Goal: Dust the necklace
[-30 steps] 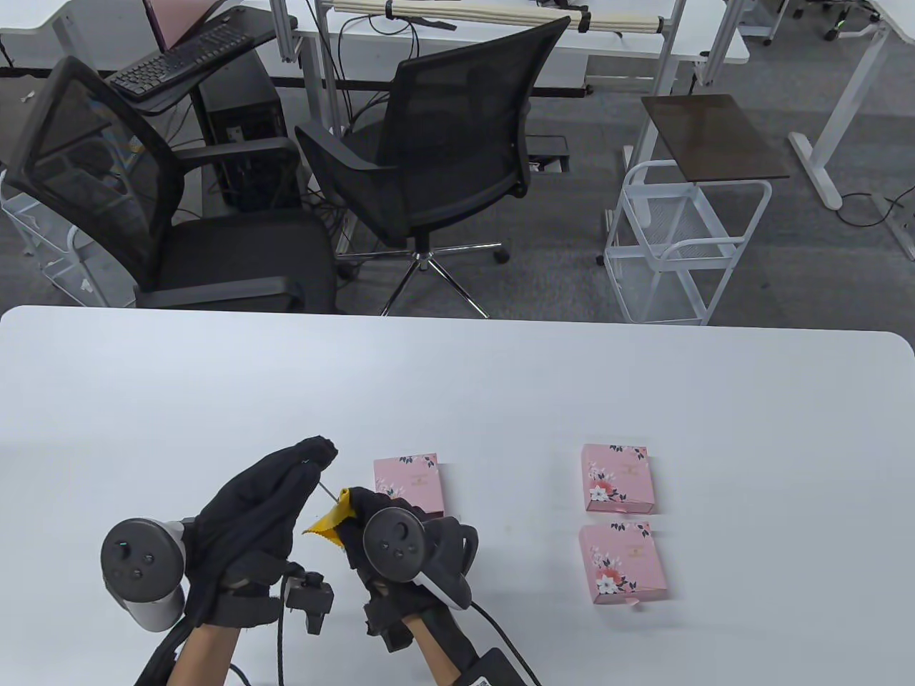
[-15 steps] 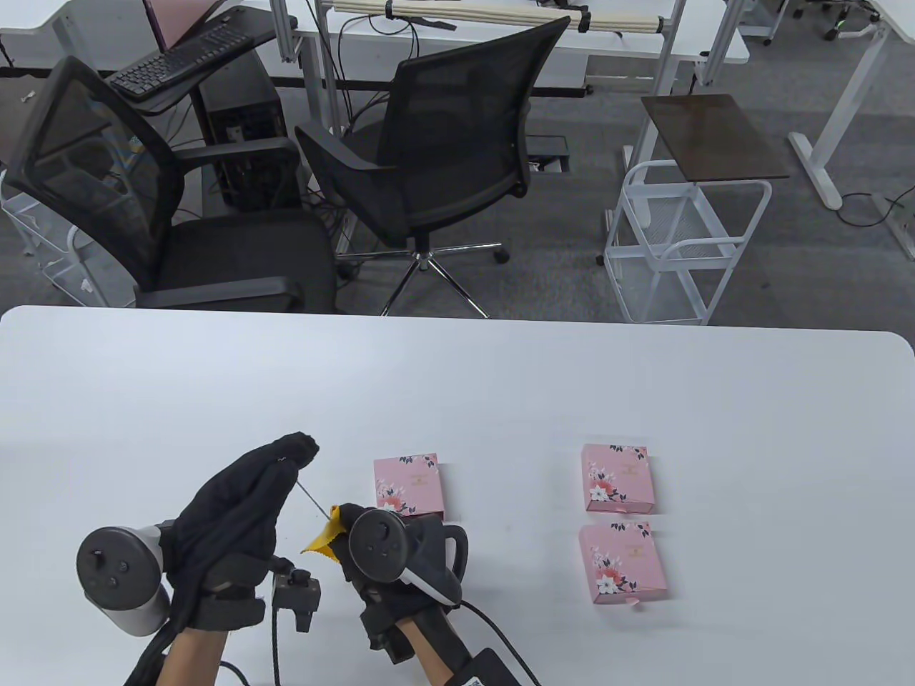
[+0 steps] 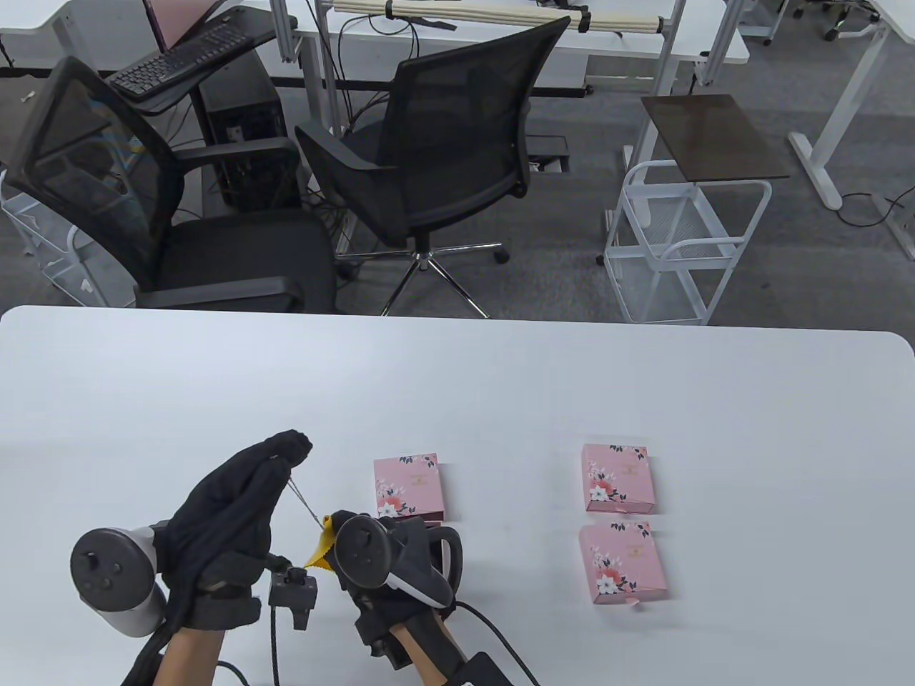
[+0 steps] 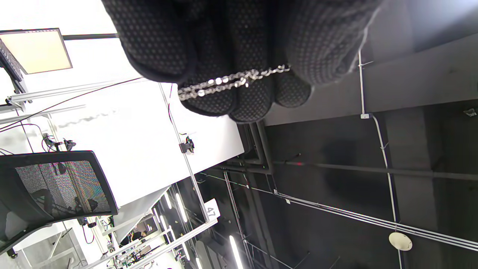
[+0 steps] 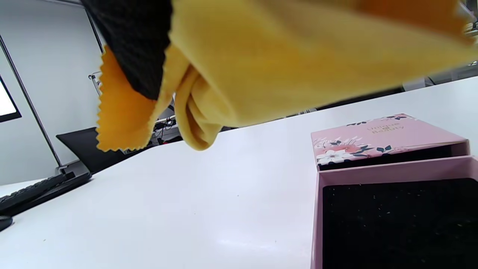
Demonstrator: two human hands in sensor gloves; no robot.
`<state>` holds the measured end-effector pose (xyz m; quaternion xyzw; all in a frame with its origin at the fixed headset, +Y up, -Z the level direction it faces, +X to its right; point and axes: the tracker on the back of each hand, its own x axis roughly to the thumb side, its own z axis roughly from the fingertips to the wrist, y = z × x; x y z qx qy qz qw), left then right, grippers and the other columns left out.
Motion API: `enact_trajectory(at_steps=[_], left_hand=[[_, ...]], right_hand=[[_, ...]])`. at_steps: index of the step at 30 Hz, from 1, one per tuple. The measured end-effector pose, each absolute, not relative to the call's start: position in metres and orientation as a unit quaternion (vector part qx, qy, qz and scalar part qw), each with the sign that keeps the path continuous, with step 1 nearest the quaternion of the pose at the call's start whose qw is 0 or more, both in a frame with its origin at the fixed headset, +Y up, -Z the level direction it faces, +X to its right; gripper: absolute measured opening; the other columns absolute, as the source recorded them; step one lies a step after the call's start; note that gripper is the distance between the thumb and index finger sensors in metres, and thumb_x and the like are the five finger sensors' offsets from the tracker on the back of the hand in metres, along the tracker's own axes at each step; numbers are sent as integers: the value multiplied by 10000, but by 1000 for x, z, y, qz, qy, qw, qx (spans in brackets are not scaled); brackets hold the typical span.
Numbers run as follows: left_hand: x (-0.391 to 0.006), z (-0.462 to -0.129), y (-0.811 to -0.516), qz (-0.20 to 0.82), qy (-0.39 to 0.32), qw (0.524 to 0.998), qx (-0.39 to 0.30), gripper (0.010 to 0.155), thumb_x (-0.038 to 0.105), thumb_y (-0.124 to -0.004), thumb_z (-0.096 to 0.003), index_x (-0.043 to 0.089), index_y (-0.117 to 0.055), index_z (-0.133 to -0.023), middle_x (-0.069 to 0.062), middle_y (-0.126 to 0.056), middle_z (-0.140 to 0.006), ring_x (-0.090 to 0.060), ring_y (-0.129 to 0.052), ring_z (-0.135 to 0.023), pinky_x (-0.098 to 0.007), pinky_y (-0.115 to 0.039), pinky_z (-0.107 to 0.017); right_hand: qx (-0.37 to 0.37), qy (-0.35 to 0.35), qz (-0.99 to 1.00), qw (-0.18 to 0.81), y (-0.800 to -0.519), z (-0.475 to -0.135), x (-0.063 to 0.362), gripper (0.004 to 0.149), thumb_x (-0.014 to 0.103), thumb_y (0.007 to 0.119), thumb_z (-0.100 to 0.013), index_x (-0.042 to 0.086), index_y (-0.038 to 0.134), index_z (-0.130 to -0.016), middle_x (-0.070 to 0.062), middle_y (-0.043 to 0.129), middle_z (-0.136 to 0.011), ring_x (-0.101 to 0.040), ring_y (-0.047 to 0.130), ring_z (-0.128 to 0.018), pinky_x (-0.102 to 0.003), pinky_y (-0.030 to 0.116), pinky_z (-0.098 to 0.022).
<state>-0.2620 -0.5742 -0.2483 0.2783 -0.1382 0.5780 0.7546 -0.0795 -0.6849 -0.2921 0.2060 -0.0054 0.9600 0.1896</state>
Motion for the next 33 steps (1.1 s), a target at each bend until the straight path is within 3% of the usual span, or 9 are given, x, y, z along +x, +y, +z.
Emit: enact_trajectory(at_steps=[20, 28, 33], left_hand=[[-295, -248, -571, 627, -114, 721, 274, 366, 469, -827, -573, 275, -936, -864, -1, -1025, -870, -216, -983, -787, -435, -845, -569], [-288, -256, -578, 620, -110, 736, 249, 369, 472, -829, -573, 273, -935, -865, -1, -1025, -871, -220, -982, -791, -438, -844, -570], [-276, -261, -583, 608, -116, 751, 228, 370, 473, -835, -570, 272, -938, -863, -8, -1022, -877, -228, -977, -797, -446, -840, -573]], right_hand=[[206, 7, 968, 143, -681, -294, -77, 439, 309, 924, -565, 125, 780, -937, -127, 934, -784, -319, 969, -578, -516, 780, -547], [129, -90, 954, 254, -632, -298, -9, 403, 345, 838, -621, 112, 775, -944, -137, 932, -770, -319, 964, -562, -513, 777, -541], [63, -77, 969, 225, -642, -305, 32, 419, 365, 800, -642, 101, 761, -964, -159, 915, -799, -344, 950, -588, -530, 760, -555]])
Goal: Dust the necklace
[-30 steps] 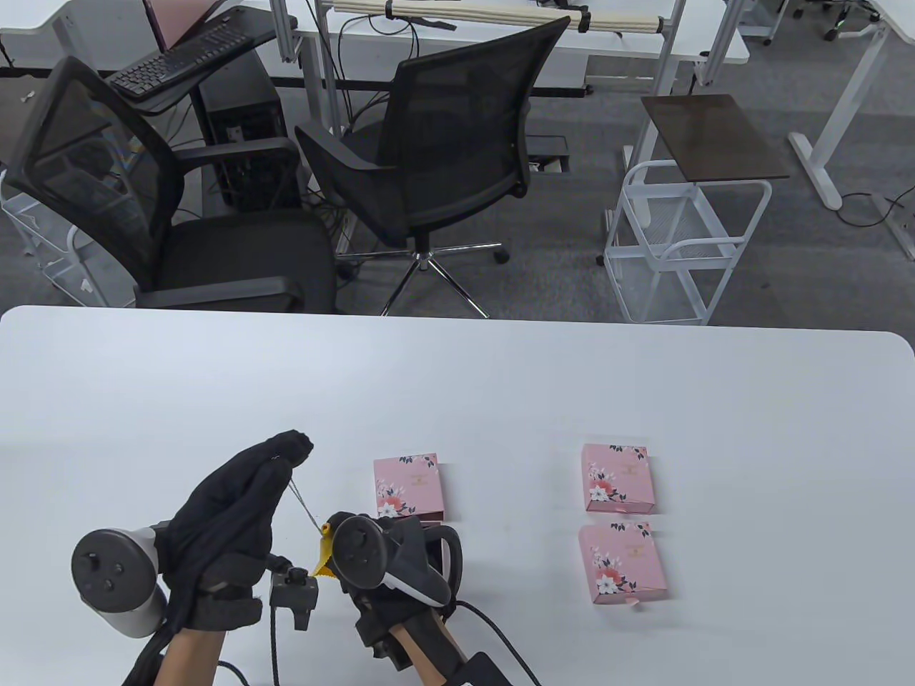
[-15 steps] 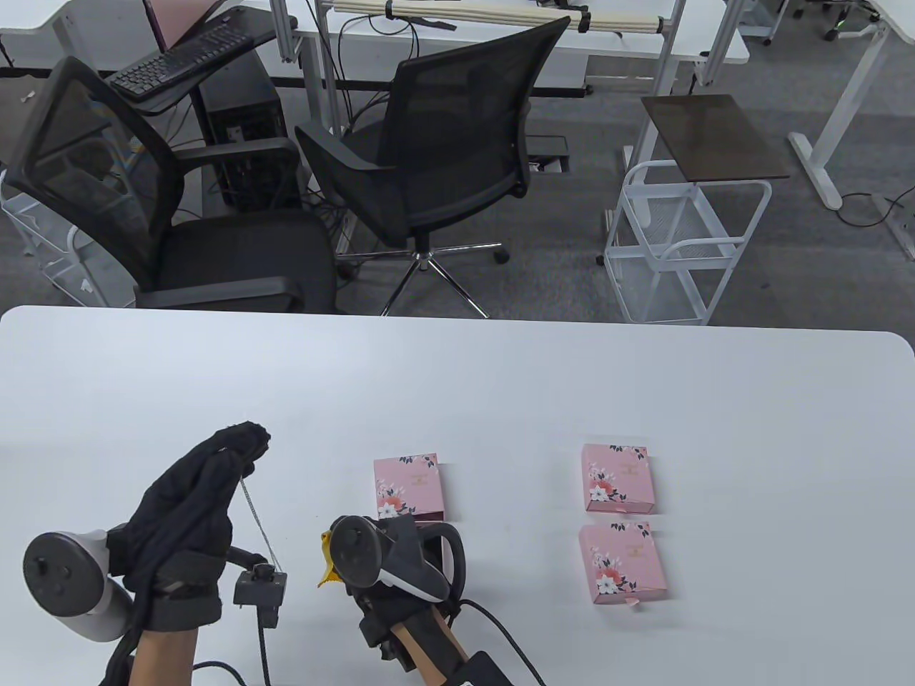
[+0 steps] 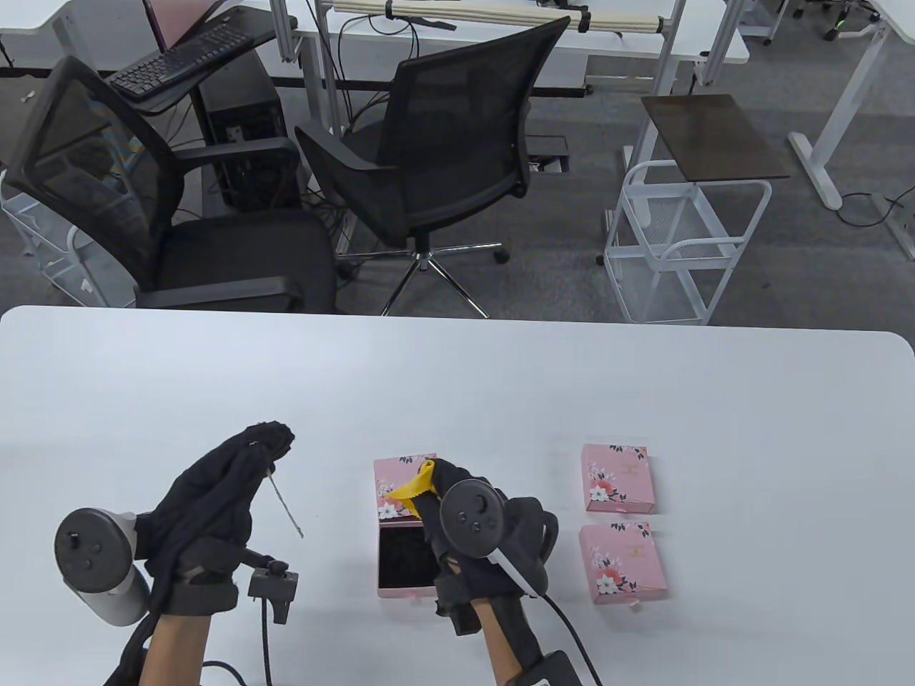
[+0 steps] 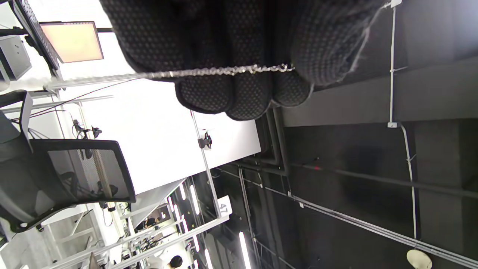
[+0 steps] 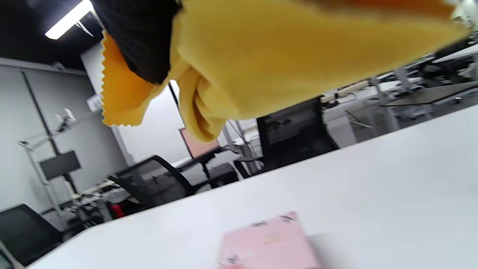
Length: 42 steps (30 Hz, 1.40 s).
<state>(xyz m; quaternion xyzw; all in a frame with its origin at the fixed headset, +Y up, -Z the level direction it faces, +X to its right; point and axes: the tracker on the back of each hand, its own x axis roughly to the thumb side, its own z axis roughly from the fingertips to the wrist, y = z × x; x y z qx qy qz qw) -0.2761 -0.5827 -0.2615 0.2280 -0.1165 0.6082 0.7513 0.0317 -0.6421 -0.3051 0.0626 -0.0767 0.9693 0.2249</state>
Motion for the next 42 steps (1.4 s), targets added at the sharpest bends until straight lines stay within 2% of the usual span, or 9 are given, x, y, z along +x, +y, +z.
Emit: enact_trajectory(at_steps=[7, 12, 18, 21, 25, 31, 35, 39, 42], left_hand=[[-260, -261, -583, 591, -142, 767, 205, 373, 473, -839, -568, 268, -943, -861, -12, -1024, -876, -233, -979, -796, -450, -840, -572], [-256, -259, -581, 588, -151, 767, 205, 374, 475, -838, -569, 268, -941, -863, -12, -1024, -876, -233, -979, -796, -449, -841, -572], [-255, -258, -581, 586, -155, 768, 205, 372, 475, -839, -569, 267, -945, -858, -9, -1029, -869, -230, -984, -789, -448, -843, -568], [-255, -258, -581, 582, -155, 772, 202, 374, 477, -841, -567, 264, -949, -855, -14, -1032, -865, -232, -986, -786, -449, -843, -567], [-254, -261, -584, 579, -152, 776, 198, 373, 477, -841, -567, 264, -949, -854, -11, -1031, -866, -229, -987, -786, -449, -843, -567], [-250, -262, -587, 575, -150, 781, 195, 375, 475, -841, -567, 263, -947, -857, -12, -1032, -866, -231, -986, -785, -449, -843, -566], [-247, -263, -589, 573, -151, 783, 189, 375, 475, -841, -567, 262, -948, -856, -13, -1031, -866, -234, -986, -784, -450, -843, -565], [-245, -265, -591, 575, -151, 783, 184, 373, 475, -840, -567, 266, -946, -857, -12, -1028, -869, -231, -983, -790, -449, -843, -568], [-243, -265, -591, 578, -154, 780, 183, 373, 473, -840, -566, 265, -945, -858, -12, -1027, -872, -234, -981, -792, -449, -841, -571]], right_hand=[[-36, 65, 992, 104, -708, -324, 55, 419, 358, 791, -651, 90, 755, -970, -166, 904, -791, -362, 933, -597, -550, 743, -567], [-58, 140, 987, 47, -733, -331, 57, 443, 335, 816, -645, 91, 727, -1005, -179, 868, -850, -395, 899, -665, -579, 704, -604], [-52, 219, 974, -29, -753, -336, 47, 671, 410, 840, -627, 70, 561, -1134, -284, 665, -1050, -517, 718, -863, -645, 593, -677], [-54, 209, 976, -15, -744, -334, 50, 768, 423, 848, -619, 39, 473, -1168, -320, 578, -1093, -558, 653, -899, -669, 551, -692], [-55, 176, 982, 26, -722, -327, 56, 800, 384, 861, -618, 15, 423, -1177, -337, 524, -1114, -582, 620, -910, -683, 530, -696], [-39, 125, 990, 53, -691, -317, 56, 763, 327, 870, -621, 17, 443, -1172, -331, 535, -1111, -580, 627, -908, -683, 534, -695], [-9, 49, 996, 73, -663, -303, 48, 699, 308, 860, -627, 26, 498, -1153, -311, 588, -1087, -554, 670, -887, -666, 563, -685], [94, -27, 981, 166, -627, -286, 29, 585, 309, 817, -646, 56, 583, -1119, -268, 688, -1037, -509, 747, -847, -636, 612, -670], [174, -16, 949, 262, -607, -278, 11, 557, 322, 800, -654, 61, 610, -1109, -267, 698, -1038, -511, 748, -852, -638, 608, -675]])
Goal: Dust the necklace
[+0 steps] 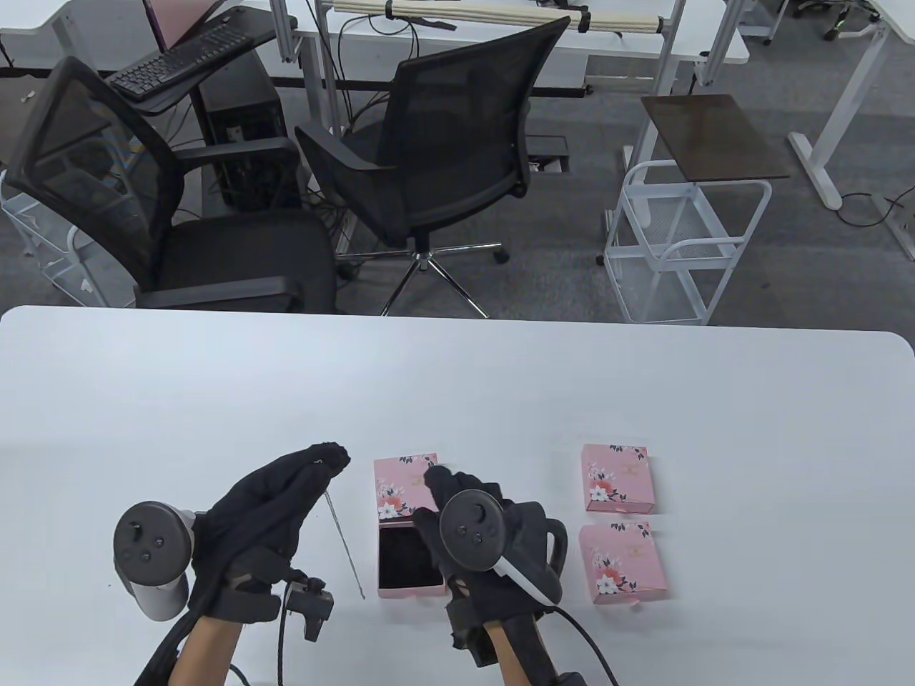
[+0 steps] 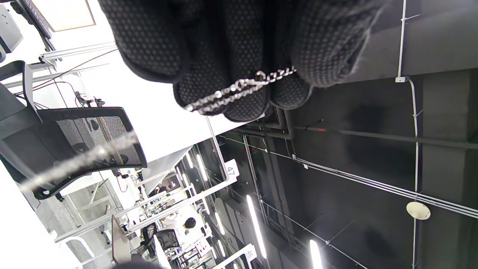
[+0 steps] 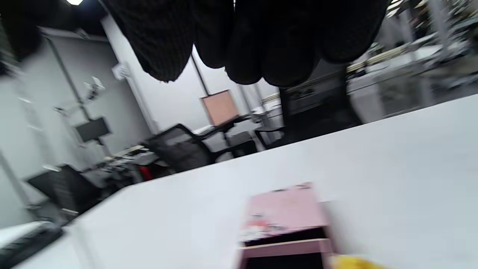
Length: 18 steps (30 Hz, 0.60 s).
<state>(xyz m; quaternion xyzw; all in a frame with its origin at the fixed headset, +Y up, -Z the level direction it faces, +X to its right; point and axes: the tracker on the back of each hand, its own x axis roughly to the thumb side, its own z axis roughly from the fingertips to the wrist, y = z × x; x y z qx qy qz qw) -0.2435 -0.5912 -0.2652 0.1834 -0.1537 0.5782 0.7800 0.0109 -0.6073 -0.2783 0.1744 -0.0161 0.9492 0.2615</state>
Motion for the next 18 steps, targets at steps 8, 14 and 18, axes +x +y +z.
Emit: enact_trajectory(at_steps=[8, 14, 18], left_hand=[[-240, -264, -590, 573, -165, 783, 178, 375, 475, -844, -563, 269, -944, -860, -13, -1023, -879, -237, -977, -800, -453, -837, -576], [-257, -262, -585, 585, -147, 772, 201, 371, 475, -844, -563, 272, -948, -855, -11, -1030, -870, -233, -984, -791, -450, -842, -570], [-277, -263, -583, 599, -119, 760, 222, 368, 474, -840, -566, 270, -949, -853, -8, -1032, -865, -227, -986, -786, -447, -844, -566]], right_hand=[[275, -9, 908, 315, -622, -284, -42, 565, 408, 805, -632, 133, 644, -1098, -262, 649, -1105, -548, 695, -917, -666, 576, -693], [262, 5, 898, 353, -636, -304, -33, 360, 315, 746, -662, 160, 738, -987, -208, 748, -1030, -497, 754, -885, -637, 610, -683], [233, 9, 897, 376, -640, -317, -10, 367, 304, 730, -666, 151, 732, -999, -216, 749, -1032, -501, 754, -887, -647, 601, -684]])
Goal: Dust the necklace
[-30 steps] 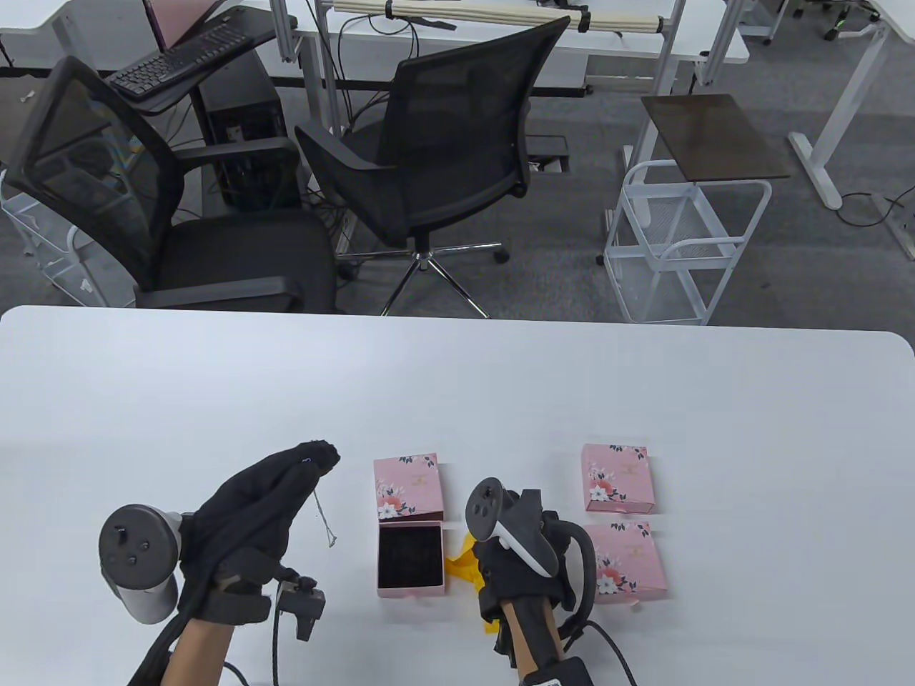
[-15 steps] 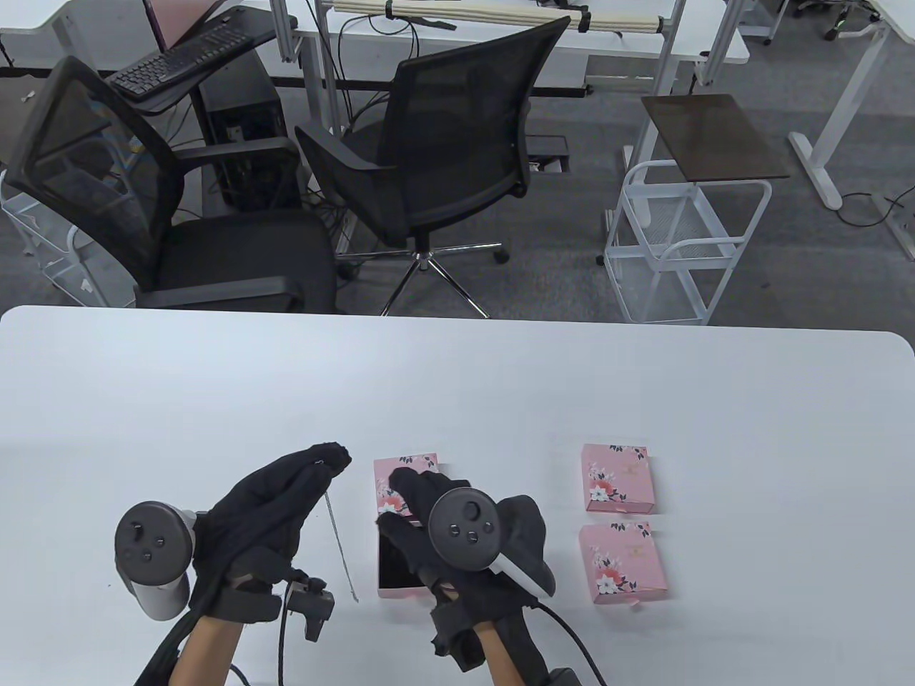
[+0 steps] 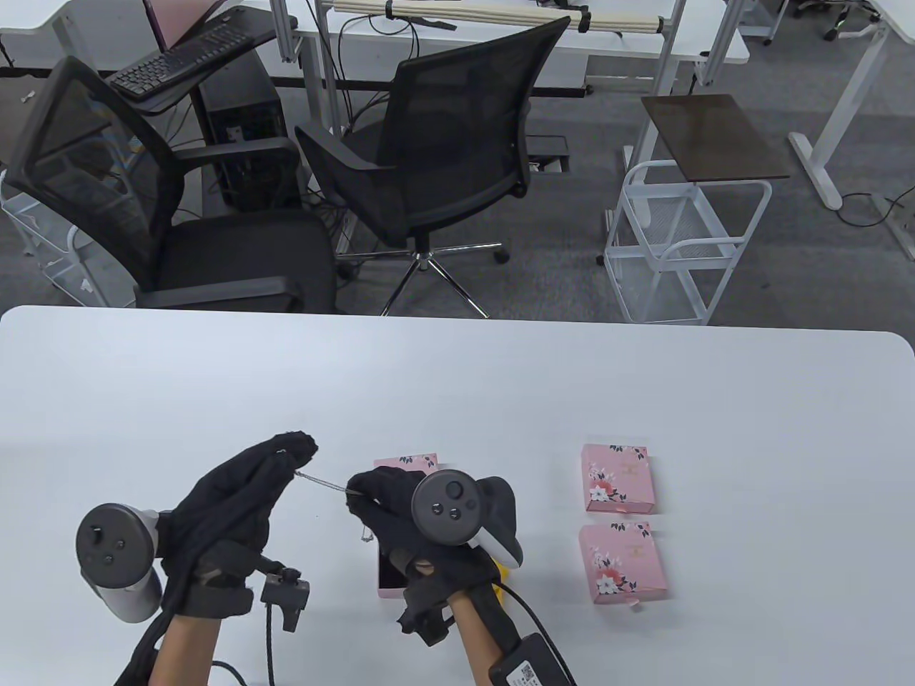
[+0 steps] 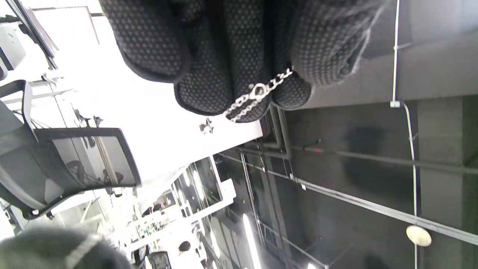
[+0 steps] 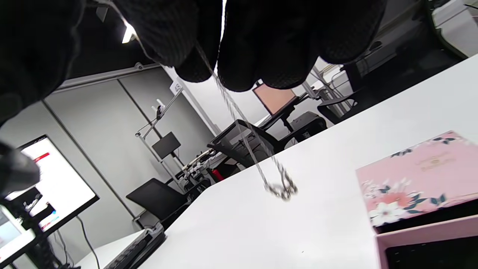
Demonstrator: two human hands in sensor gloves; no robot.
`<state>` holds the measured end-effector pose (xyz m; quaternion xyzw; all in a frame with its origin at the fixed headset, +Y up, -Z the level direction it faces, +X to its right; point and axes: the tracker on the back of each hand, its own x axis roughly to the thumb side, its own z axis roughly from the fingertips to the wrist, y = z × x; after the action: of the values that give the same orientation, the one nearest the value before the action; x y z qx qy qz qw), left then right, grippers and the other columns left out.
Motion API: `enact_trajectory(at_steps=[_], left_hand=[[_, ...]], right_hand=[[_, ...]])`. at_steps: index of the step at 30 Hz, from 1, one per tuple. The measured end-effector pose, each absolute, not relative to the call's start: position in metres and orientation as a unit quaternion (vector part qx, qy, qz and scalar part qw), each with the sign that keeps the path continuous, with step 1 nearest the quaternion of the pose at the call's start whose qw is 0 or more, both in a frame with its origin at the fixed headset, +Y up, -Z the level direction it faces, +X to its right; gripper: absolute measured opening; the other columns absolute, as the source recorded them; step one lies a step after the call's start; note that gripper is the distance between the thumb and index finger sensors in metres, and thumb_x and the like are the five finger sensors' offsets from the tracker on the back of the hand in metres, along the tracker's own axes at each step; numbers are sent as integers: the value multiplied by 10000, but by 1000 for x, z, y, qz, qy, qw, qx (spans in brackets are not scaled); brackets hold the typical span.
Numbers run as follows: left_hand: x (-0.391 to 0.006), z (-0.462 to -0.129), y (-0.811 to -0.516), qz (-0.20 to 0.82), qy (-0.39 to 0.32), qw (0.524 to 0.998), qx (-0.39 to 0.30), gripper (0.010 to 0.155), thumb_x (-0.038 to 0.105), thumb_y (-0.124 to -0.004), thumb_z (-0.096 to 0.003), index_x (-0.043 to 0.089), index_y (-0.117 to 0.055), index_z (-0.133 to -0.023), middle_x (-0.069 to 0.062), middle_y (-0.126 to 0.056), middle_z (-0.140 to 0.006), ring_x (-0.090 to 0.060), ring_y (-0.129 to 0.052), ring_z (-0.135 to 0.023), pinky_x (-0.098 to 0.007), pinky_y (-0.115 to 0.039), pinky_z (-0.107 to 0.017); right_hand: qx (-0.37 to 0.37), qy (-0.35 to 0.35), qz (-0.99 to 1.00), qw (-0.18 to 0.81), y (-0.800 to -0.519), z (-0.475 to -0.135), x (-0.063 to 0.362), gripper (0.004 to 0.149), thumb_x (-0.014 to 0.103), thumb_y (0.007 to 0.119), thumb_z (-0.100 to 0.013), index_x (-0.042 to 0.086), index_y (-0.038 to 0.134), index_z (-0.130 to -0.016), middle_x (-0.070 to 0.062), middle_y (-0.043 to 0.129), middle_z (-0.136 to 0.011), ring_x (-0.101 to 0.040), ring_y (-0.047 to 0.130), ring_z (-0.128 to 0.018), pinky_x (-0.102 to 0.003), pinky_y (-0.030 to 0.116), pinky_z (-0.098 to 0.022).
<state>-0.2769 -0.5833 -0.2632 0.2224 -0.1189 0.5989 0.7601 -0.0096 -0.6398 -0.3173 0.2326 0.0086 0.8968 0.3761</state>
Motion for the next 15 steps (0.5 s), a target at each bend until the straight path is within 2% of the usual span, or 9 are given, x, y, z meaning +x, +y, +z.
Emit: enact_trajectory(at_steps=[3, 9, 15], left_hand=[[-291, -266, -586, 611, -95, 751, 233, 369, 475, -839, -567, 270, -949, -854, -6, -1033, -863, -227, -987, -783, -444, -845, -565], [-306, -268, -588, 622, -70, 741, 241, 369, 472, -839, -568, 267, -950, -854, -7, -1034, -859, -224, -989, -778, -442, -847, -561], [-297, -275, -596, 573, -60, 782, 238, 375, 467, -838, -568, 258, -955, -856, -11, -1040, -850, -226, -995, -768, -443, -851, -555]], right_hand=[[203, 31, 894, 399, -644, -327, 11, 370, 288, 703, -677, 134, 718, -1013, -229, 734, -1042, -515, 738, -894, -659, 590, -685], [161, 25, 883, 440, -647, -336, 44, 369, 288, 692, -680, 127, 713, -1011, -236, 735, -1033, -520, 744, -882, -653, 597, -680], [113, -72, 851, 508, -632, -327, 66, 370, 297, 681, -681, 105, 722, -995, -220, 838, -909, -464, 858, -748, -591, 688, -620]])
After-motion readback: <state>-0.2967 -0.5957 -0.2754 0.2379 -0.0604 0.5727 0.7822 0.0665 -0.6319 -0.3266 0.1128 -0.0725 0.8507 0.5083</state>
